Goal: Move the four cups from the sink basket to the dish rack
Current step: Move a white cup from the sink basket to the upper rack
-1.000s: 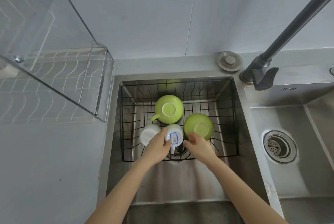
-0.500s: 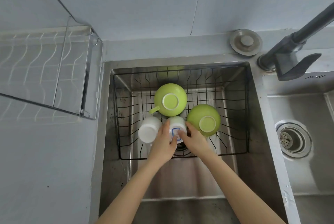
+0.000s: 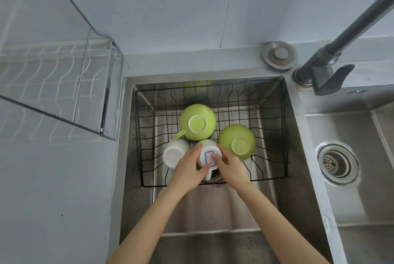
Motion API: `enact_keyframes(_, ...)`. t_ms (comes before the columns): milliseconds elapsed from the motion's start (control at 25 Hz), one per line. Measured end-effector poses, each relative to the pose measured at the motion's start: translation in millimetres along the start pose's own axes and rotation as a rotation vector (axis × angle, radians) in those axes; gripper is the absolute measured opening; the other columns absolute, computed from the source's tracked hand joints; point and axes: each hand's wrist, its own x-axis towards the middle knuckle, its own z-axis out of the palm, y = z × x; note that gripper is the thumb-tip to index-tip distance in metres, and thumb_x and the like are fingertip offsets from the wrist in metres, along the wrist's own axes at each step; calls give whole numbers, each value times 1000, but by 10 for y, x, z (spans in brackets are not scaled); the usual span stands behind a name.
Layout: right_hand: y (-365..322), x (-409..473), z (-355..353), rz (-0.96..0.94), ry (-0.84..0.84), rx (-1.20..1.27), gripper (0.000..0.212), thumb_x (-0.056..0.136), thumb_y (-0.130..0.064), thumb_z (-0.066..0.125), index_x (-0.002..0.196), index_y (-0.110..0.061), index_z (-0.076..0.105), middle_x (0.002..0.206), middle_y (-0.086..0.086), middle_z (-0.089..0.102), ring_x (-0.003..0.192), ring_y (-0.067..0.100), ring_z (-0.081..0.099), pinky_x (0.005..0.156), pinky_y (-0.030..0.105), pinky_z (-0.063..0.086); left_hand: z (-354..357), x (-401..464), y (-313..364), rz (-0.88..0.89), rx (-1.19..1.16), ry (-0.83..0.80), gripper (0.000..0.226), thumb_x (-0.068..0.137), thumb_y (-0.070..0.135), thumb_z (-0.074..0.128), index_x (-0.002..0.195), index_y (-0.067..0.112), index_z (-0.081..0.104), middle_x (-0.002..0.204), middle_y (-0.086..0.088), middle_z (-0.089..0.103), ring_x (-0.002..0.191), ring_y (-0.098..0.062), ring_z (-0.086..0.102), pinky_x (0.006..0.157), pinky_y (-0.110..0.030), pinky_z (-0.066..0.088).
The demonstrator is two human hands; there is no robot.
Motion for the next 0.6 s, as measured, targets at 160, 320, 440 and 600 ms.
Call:
enact_keyframes(160, -120, -224, -133, -38, 56, 82, 34, 93, -24, 46, 126, -18, 52, 99, 1, 60, 97, 19, 56, 62, 18, 37, -12, -164, 117, 57, -69, -5, 80, 78, 17, 67, 143, 16, 19, 141, -8, 30, 121, -8, 36, 86, -4, 23)
enact_keyframes(320, -143, -389, -187, -84, 72, 114, 30, 93, -23, 47, 120, -16, 56, 93, 2, 62, 84, 15, 54, 57, 7, 38, 7, -286, 193, 143, -47, 43, 87, 74, 13, 70, 142, 16, 17, 145, -5, 19, 128, -9, 29, 91, -3, 19)
enact_keyframes(440, -163, -491, -200, -104, 80, 131, 30, 92, -25, 48, 120, -18, 56, 92, 4, 64, 83, 15, 54, 60, 9, 37, 41, -351, 221, 208, 7, 110, 80, 74, 7, 66, 139, 9, 20, 146, -7, 24, 134, -19, 30, 94, -7, 21)
enact_keyframes(600, -229, -592, -264, -149, 89, 139, 33, 93, -29, 45, 124, -22, 54, 82, 8, 64, 80, 19, 59, 58, 9, 38, 31, -452, 277, 236, -41, 225, 74, 72, 4, 67, 135, 8, 29, 140, -6, 36, 127, -19, 39, 94, -15, 32)
